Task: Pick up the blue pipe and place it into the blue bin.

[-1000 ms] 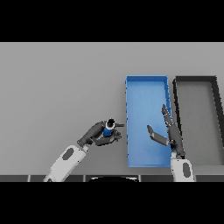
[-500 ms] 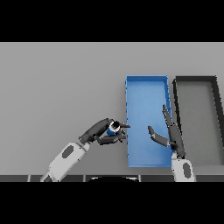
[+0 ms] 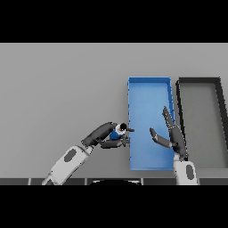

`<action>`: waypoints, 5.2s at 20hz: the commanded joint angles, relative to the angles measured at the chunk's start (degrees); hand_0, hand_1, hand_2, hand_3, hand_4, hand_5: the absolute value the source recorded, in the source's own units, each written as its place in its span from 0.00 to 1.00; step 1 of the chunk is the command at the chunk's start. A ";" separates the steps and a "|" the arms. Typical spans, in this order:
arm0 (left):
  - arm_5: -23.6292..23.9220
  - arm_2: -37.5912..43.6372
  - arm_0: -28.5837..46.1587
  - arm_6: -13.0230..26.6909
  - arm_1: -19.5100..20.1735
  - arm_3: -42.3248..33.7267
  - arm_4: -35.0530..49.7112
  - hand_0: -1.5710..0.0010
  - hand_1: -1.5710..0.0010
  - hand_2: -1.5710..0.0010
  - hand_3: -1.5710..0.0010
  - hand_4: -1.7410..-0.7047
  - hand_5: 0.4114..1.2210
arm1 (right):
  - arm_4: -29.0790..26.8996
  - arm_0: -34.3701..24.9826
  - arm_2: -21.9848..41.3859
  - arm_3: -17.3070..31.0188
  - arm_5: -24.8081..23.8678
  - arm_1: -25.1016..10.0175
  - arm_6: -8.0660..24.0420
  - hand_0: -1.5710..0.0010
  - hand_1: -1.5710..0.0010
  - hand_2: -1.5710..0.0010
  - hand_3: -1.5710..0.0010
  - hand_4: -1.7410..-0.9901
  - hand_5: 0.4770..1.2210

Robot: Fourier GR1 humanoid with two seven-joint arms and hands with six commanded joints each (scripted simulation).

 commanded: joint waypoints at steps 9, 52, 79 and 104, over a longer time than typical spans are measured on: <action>-0.21 0.77 -1.03 -0.30 -0.74 1.45 -0.95 0.00 0.00 0.00 0.08 0.01 1.00 | -19.78 -5.97 1.16 -12.77 16.43 -9.94 9.57 1.00 1.00 1.00 1.00 0.64 0.06; -2.62 1.18 -1.74 -0.95 -0.42 1.64 -2.80 0.05 0.14 0.03 0.68 0.01 1.00 | -22.57 -37.46 18.07 -4.01 29.00 1.47 25.30 0.03 0.03 0.03 0.04 0.36 0.91; -4.67 1.62 -0.70 5.14 3.24 1.37 -4.08 1.00 1.00 1.00 1.00 0.84 0.15 | -44.18 -40.63 10.54 -7.20 22.03 6.83 40.59 0.00 0.00 0.00 0.00 0.33 1.00; -4.16 2.19 0.02 6.52 5.58 -0.55 -4.96 1.00 1.00 1.00 1.00 0.88 0.06 | -33.01 -55.86 -11.91 25.88 9.50 -9.80 37.43 0.00 0.00 0.00 0.00 0.32 1.00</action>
